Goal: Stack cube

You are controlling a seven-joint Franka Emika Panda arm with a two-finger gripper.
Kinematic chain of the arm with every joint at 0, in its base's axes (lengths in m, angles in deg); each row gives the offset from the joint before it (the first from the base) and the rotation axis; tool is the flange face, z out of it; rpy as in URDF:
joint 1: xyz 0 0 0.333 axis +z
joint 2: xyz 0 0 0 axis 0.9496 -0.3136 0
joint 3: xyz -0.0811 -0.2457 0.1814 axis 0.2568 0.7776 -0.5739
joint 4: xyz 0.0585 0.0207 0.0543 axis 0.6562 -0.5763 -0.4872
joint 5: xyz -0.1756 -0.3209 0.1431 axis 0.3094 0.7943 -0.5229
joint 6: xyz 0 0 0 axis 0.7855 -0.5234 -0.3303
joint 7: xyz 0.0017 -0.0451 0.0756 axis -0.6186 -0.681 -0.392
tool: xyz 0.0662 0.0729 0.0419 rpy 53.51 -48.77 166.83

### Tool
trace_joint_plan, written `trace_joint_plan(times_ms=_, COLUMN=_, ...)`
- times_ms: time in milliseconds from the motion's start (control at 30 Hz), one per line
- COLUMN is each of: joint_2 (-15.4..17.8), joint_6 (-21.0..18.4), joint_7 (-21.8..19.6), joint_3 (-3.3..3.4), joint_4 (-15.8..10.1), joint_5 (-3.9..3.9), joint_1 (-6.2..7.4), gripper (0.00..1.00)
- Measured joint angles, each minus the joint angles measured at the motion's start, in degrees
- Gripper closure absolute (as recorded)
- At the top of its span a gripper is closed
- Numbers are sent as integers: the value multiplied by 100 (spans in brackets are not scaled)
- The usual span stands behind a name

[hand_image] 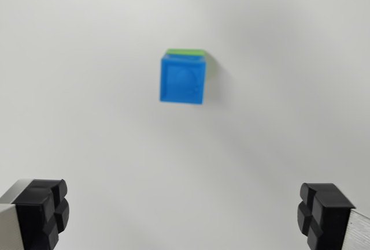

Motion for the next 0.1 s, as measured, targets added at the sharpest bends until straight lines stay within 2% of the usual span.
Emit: trace_joint_plan(times_ms=100, joint_2=0, joint_6=0, joint_7=0, joint_3=0, joint_4=0, joint_5=0, joint_1=0, gripper=0)
